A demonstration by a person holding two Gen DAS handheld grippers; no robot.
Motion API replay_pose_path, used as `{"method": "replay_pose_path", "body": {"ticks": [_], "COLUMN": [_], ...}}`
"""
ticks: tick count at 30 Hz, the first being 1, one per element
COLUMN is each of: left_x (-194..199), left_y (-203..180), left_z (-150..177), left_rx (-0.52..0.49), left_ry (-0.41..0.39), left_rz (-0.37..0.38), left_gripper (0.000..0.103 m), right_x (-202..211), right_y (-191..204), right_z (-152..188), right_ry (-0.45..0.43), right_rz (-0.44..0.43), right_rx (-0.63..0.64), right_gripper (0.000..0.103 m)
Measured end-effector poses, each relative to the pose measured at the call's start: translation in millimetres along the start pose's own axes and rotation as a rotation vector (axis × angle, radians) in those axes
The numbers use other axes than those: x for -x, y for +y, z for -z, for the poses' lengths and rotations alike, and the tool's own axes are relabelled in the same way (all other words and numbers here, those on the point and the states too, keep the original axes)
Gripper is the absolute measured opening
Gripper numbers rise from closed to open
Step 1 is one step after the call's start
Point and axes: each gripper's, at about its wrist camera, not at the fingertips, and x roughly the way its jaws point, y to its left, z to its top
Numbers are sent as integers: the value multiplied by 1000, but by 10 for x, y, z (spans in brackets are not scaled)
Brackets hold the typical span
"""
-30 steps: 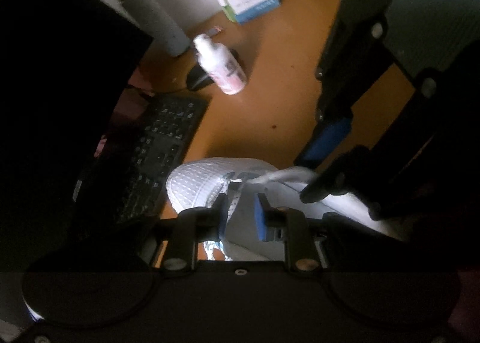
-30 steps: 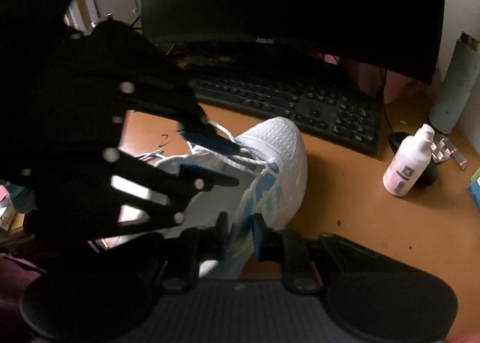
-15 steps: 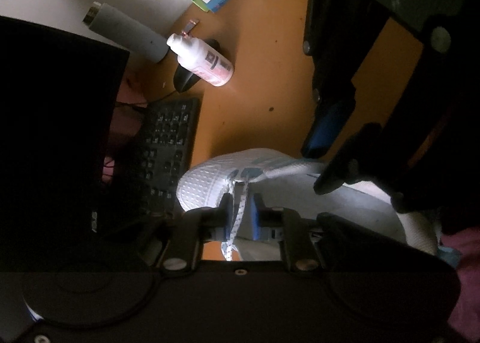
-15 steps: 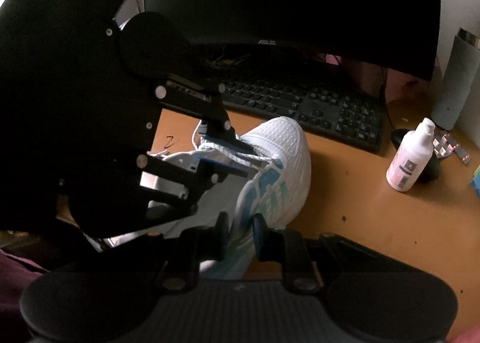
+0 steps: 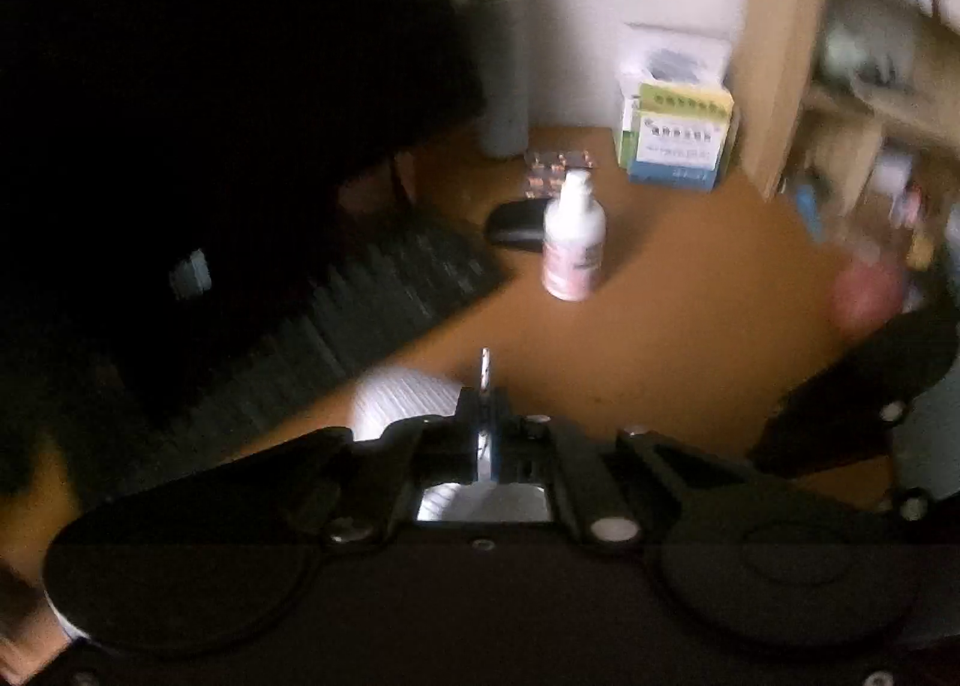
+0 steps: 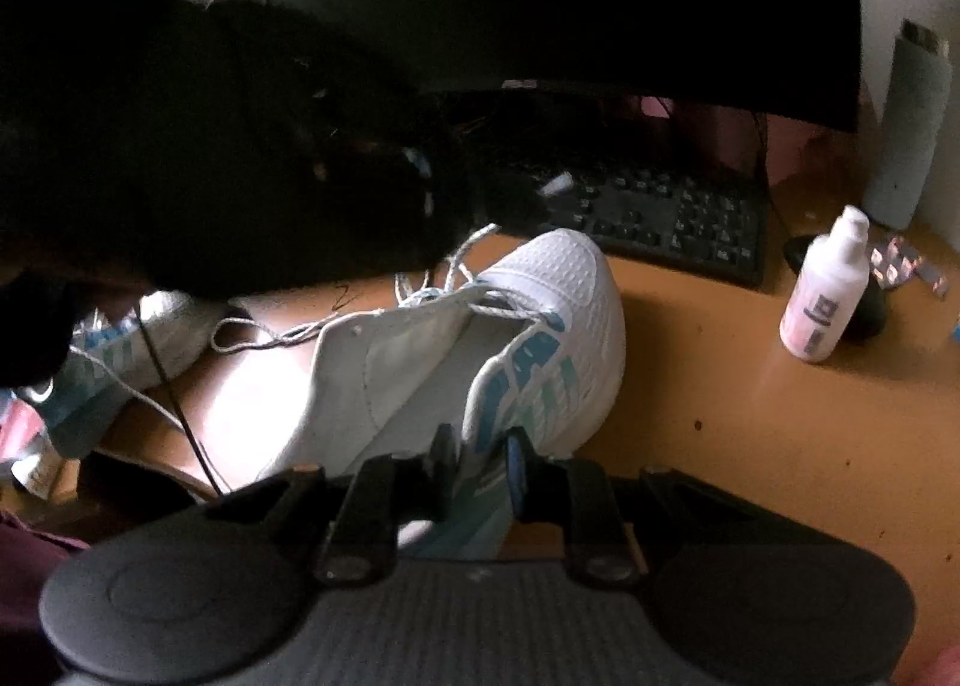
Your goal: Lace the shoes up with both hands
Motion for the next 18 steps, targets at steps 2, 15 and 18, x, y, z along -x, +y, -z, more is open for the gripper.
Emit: {"method": "replay_pose_path", "body": {"ticks": [2, 15, 18], "left_x": [-95, -261, -287], "left_y": [-79, -215, -236], "left_z": [214, 393, 411], "left_rx": [-40, -129, -155], "left_ry": [45, 25, 30], "left_rz": [-11, -41, -44], "left_gripper": [1, 1, 1], "right_x": [4, 32, 33], "right_y": [-17, 19, 24], "right_z": [3, -4, -6], "right_ry": [2, 20, 23], "right_rz": [-5, -14, -10], "right_rx": [-7, 17, 21], "right_gripper": [19, 22, 22]}}
